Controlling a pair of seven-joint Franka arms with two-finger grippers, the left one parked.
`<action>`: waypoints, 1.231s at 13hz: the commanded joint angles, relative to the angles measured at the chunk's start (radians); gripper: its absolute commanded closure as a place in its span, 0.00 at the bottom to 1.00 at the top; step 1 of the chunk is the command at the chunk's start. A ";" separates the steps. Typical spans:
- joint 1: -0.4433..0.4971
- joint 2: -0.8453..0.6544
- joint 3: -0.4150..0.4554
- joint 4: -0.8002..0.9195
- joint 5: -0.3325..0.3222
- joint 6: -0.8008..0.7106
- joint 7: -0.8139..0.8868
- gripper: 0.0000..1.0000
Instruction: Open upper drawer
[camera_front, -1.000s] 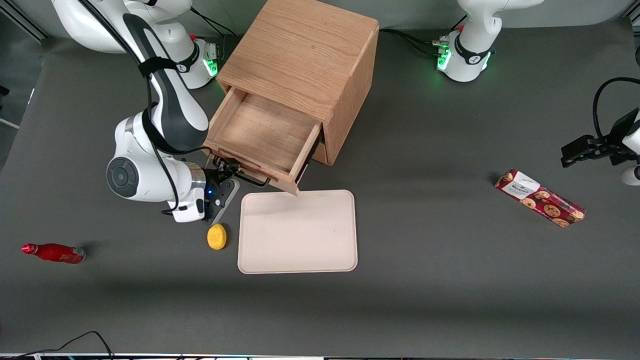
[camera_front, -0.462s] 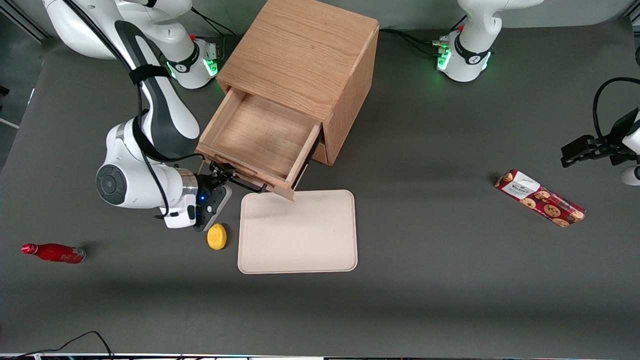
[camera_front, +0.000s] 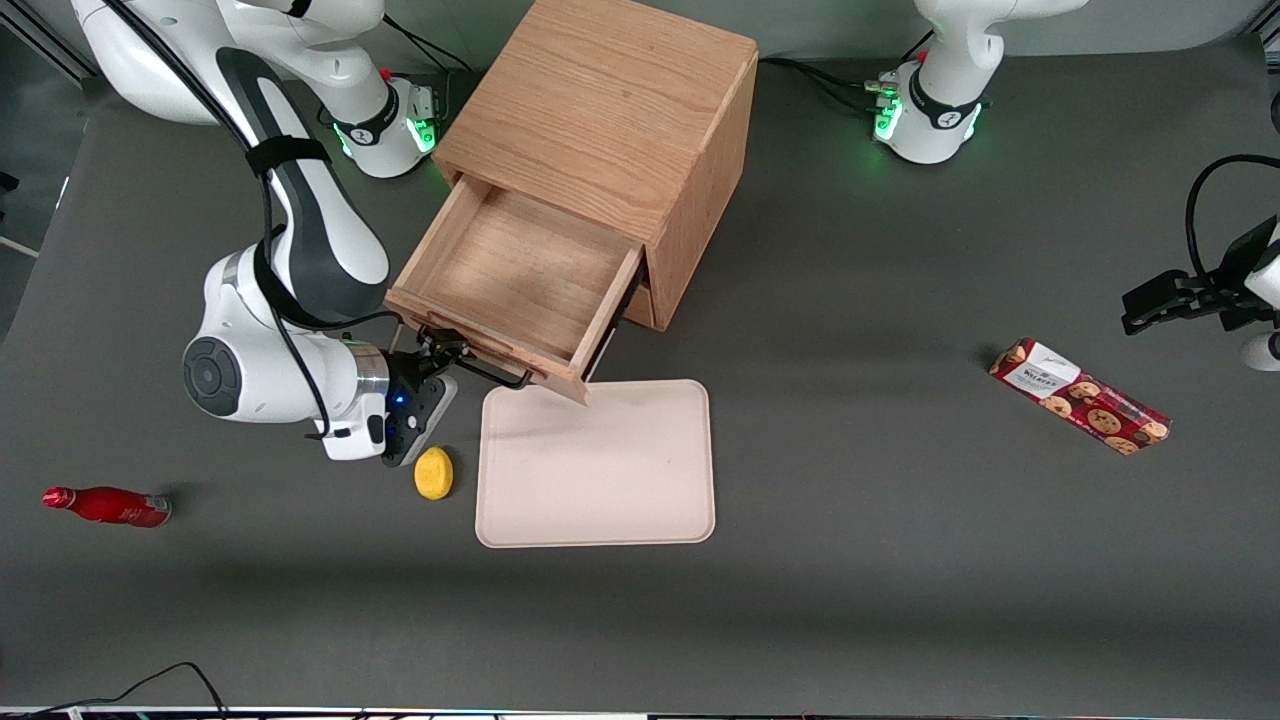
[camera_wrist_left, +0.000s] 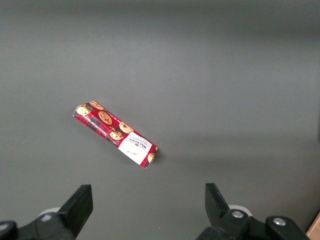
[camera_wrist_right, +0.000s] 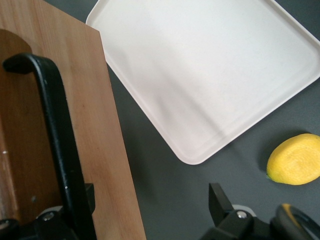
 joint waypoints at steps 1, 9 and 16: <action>-0.003 0.006 0.010 0.025 -0.024 -0.014 -0.012 0.00; 0.030 -0.067 0.005 0.036 -0.023 -0.051 -0.012 0.00; 0.031 -0.195 -0.105 0.118 -0.038 -0.180 -0.029 0.00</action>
